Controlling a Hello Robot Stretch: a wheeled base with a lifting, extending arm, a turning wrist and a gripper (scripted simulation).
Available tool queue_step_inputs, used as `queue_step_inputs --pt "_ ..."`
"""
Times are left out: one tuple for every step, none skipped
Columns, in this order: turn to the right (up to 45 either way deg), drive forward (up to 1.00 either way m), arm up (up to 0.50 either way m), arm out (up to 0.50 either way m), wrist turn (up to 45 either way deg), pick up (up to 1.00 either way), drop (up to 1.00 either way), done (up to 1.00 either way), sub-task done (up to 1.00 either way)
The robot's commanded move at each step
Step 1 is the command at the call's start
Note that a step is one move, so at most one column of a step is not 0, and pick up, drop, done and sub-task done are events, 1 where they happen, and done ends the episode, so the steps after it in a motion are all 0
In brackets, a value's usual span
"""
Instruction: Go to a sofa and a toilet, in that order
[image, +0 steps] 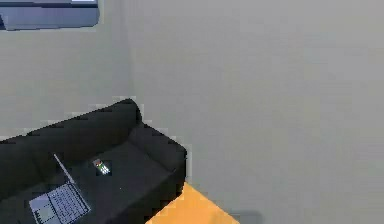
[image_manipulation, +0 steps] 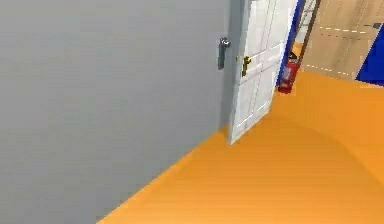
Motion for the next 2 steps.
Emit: queue_step_inputs --pt "45.0 0.00 0.00 0.00 0.0 0.00 0.00 0.00 0.00" --pt "42.0 0.00 0.00 0.00 0.0 0.00 0.00 0.00 0.00"
